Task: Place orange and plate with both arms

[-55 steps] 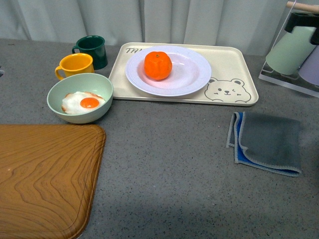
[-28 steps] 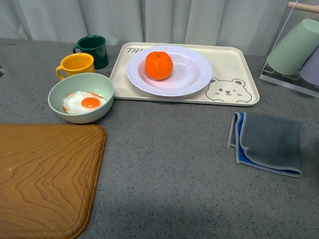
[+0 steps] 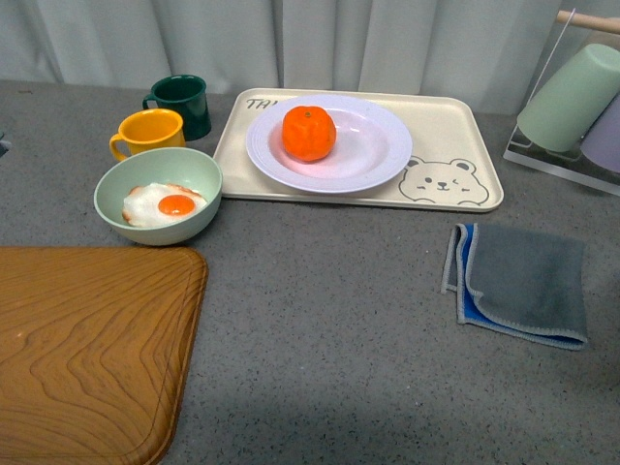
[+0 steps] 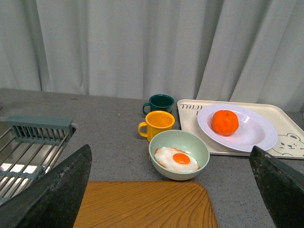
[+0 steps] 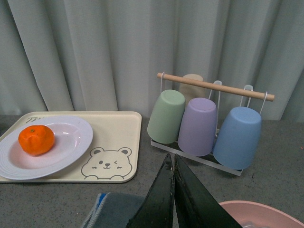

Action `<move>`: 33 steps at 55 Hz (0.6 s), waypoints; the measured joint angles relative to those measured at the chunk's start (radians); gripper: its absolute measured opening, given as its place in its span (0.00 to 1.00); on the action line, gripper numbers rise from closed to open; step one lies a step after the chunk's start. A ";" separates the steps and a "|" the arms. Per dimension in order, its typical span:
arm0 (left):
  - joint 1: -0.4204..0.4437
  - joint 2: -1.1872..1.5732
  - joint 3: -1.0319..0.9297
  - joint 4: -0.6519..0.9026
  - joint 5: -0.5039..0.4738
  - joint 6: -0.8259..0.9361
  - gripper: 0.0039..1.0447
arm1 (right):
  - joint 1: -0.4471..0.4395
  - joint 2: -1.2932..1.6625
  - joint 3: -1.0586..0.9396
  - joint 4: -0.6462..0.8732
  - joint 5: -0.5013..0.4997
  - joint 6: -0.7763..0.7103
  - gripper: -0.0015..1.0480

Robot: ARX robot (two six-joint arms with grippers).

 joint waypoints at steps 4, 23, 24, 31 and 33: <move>0.000 0.000 0.000 0.000 0.000 0.000 0.94 | 0.000 -0.078 -0.016 -0.062 -0.003 0.000 0.01; 0.000 0.000 0.000 0.000 0.000 0.000 0.94 | 0.000 -0.332 -0.047 -0.277 -0.003 0.000 0.01; 0.000 0.000 0.000 0.000 0.000 0.000 0.94 | 0.000 -0.342 -0.047 -0.287 -0.003 0.000 0.01; 0.000 0.000 0.000 0.000 0.000 0.000 0.94 | 0.000 -0.415 -0.050 -0.352 -0.003 0.000 0.01; 0.000 0.000 0.000 0.000 0.000 0.000 0.94 | 0.000 -0.435 -0.050 -0.372 -0.003 0.000 0.01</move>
